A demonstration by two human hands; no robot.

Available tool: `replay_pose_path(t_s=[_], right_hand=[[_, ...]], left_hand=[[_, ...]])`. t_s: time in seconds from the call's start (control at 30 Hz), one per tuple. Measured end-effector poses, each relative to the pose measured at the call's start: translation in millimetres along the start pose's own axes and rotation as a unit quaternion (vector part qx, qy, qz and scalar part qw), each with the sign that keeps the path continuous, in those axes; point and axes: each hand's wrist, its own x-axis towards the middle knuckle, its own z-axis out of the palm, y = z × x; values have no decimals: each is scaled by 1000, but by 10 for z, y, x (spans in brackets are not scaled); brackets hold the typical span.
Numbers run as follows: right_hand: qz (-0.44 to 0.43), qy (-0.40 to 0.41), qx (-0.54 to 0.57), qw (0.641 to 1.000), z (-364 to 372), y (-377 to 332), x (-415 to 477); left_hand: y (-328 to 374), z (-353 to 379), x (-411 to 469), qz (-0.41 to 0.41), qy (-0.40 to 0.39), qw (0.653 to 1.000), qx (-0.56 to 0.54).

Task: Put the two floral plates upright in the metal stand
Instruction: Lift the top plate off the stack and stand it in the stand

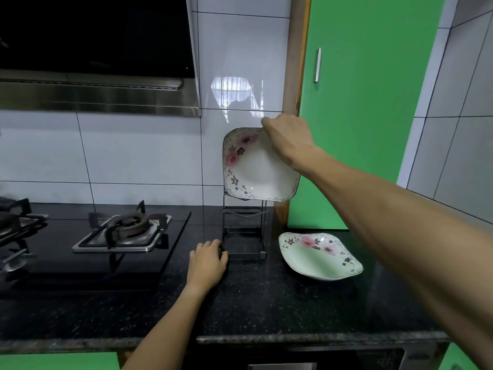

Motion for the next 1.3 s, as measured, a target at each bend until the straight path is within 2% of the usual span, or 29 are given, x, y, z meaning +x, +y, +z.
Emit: replay_pose_path(t_s=[0.43, 1.3], right_hand=[[-39, -11, 24, 999, 138, -221, -15], [-33, -34, 69, 996, 421, -412, -113]], left_hand=[[13, -5, -7, -6, -4, 1000, -1], [7, 3, -22, -16, -2, 1000, -5]])
